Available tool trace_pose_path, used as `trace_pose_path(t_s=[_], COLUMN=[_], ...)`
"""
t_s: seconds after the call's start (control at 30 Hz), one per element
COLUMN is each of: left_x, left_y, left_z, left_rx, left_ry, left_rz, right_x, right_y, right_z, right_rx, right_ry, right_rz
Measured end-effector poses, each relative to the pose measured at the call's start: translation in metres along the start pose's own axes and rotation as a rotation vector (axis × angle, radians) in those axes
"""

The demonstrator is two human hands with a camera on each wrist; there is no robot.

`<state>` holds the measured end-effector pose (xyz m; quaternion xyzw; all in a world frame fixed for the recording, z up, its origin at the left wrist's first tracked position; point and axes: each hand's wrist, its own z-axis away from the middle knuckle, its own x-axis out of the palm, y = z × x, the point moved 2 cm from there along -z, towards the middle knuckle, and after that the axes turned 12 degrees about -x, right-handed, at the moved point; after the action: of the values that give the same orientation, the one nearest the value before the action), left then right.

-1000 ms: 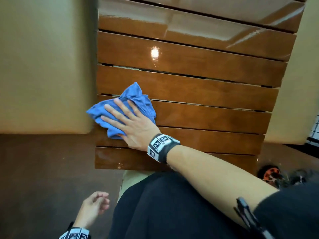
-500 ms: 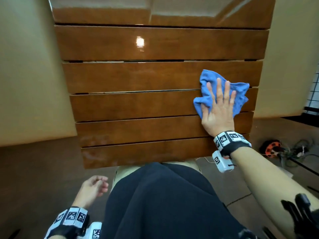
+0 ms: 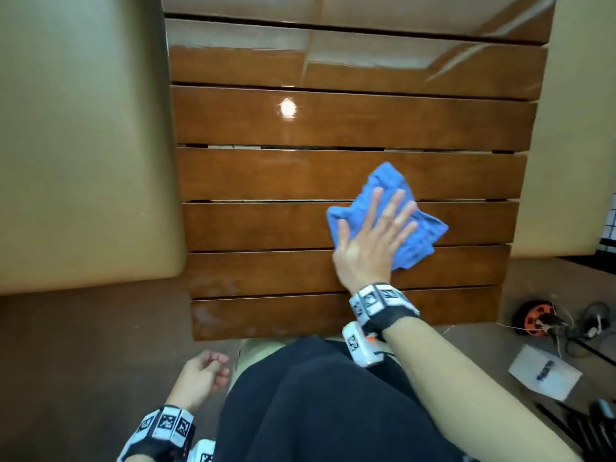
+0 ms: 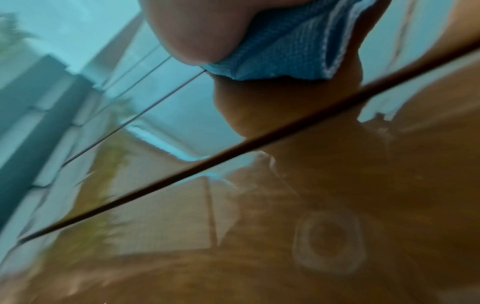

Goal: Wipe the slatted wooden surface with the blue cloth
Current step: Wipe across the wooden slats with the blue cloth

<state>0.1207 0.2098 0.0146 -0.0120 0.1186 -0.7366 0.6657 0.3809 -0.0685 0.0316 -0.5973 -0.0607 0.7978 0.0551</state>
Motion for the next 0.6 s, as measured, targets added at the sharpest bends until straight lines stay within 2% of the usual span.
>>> trace_pose_path(t_s=[0.2, 0.3, 0.37, 0.43, 0.5, 0.6], left_x=[0.007, 0.019, 0.027, 0.037, 0.048, 0.068], left_y=[-0.025, -0.037, -0.043, -0.048, -0.057, -0.068], left_z=[-0.012, -0.012, -0.011, -0.010, -0.009, -0.012], left_rx=[0.002, 0.008, 0.011, 0.022, 0.029, 0.032], left_ry=[0.015, 0.025, 0.031, 0.044, 0.059, 0.099], left_rz=[0.046, 0.067, 0.076, 0.081, 0.078, 0.034], right_x=[0.018, 0.030, 0.032, 0.028, 0.020, 0.003], right_y=[-0.132, -0.160, -0.145, -0.111, -0.065, 0.015], right_z=[-0.002, 0.016, 0.023, 0.027, 0.029, 0.029], right_rx=[-0.572, -0.883, -1.036, -1.111, -1.077, -0.901], right_ry=[-0.146, -0.217, -0.225, -0.208, -0.183, -0.131], right_rz=[0.026, 0.112, 0.165, 0.171, 0.139, 0.100])
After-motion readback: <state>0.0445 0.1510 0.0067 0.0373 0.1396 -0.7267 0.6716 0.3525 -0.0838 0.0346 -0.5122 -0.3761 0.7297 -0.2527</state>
